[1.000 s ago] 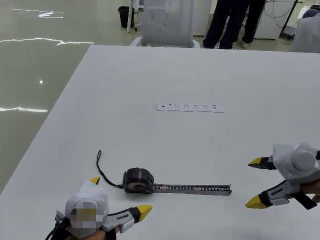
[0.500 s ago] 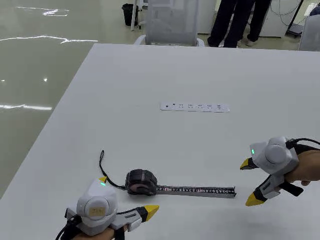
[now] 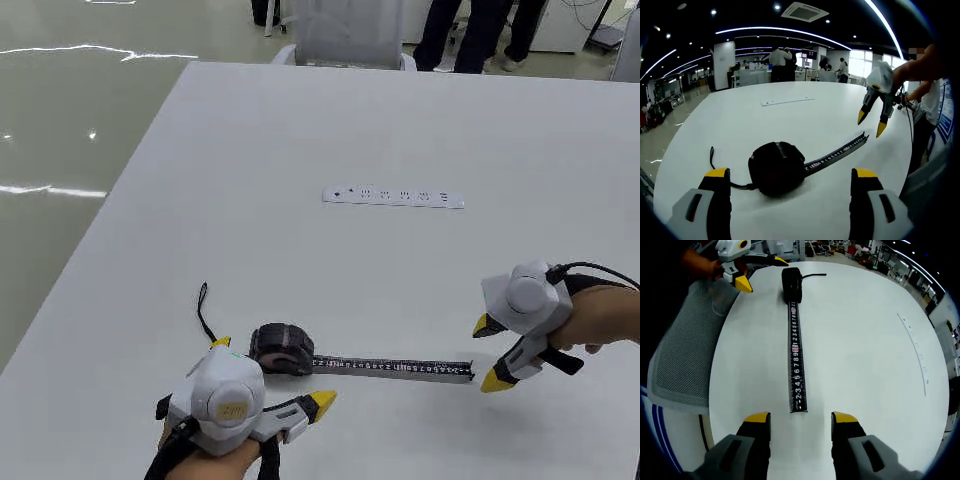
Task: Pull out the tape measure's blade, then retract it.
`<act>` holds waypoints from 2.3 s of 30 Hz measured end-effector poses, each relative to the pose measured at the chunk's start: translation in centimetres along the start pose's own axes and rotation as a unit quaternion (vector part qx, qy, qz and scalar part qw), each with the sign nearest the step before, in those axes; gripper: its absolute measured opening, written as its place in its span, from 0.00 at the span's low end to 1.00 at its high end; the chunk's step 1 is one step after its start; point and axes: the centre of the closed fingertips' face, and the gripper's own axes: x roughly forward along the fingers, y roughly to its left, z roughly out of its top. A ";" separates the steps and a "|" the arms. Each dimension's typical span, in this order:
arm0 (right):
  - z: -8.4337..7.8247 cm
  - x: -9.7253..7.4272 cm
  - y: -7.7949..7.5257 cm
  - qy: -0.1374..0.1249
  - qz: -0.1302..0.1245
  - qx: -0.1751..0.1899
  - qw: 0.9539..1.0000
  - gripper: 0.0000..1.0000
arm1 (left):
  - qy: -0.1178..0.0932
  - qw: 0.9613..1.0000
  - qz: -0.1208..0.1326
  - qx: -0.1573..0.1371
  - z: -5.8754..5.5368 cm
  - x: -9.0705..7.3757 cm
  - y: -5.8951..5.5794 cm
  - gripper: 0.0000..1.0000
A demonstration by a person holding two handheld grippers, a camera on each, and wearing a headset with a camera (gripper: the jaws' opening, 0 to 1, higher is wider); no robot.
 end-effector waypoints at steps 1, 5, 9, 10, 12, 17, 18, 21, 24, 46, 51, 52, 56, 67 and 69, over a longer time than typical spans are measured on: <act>-0.1 0.2 0.0 0.002 0.000 0.000 1.000 0.48 | 0.000 1.000 0.003 -0.009 -0.1 0.2 0.2 0.99; 0.1 0.7 0.1 0.003 0.004 0.000 1.000 0.42 | -0.001 1.000 0.010 -0.024 0.0 0.6 0.5 0.99; 0.1 1.4 0.3 0.006 0.011 0.005 1.000 0.37 | 0.000 1.000 0.014 -0.026 -0.1 0.9 0.6 0.99; 0.1 1.6 0.4 0.008 0.012 0.007 1.000 0.37 | -0.001 0.999 0.015 -0.029 0.0 1.0 0.6 0.99; 0.0 1.8 0.4 0.009 0.011 0.006 1.000 0.35 | -0.003 0.999 0.018 -0.031 0.1 1.3 0.6 0.99; -0.1 2.2 0.5 0.010 0.011 0.010 1.000 0.28 | -0.007 0.999 0.022 -0.027 0.3 2.2 0.6 0.99; -0.2 2.3 0.5 0.010 0.010 0.010 1.000 0.28 | -0.005 0.999 0.023 -0.030 0.2 2.4 0.6 0.99; -0.4 2.6 0.7 0.015 0.010 0.006 1.000 0.26 | -0.003 0.999 0.026 -0.037 0.1 2.7 0.7 0.99; -0.5 2.6 0.7 0.020 0.008 -0.004 1.000 0.24 | -0.003 0.999 0.027 -0.040 0.2 2.9 0.7 0.99; -0.4 2.6 0.4 0.021 -0.015 0.006 1.000 0.15 | 0.002 0.990 0.075 -0.120 -0.2 4.5 2.4 0.91; -0.3 2.6 0.4 0.024 -0.012 0.013 1.000 0.15 | 0.012 0.989 0.083 -0.125 -0.6 4.8 2.6 0.89; -0.3 2.6 0.4 0.026 -0.012 0.011 1.000 0.15 | 0.013 0.988 0.086 -0.126 -0.7 4.9 2.7 0.89; -0.3 2.6 0.4 0.034 -0.012 0.008 0.999 0.15 | 0.023 0.987 0.094 -0.131 -1.3 4.9 3.0 0.85; -0.3 2.6 0.4 0.038 -0.010 0.005 0.999 0.15 | 0.021 0.985 0.097 -0.142 -1.1 5.4 2.9 0.81; -0.4 2.6 0.4 0.037 -0.007 -0.008 0.999 0.14 | 0.025 0.985 0.098 -0.139 -1.2 5.5 2.9 0.80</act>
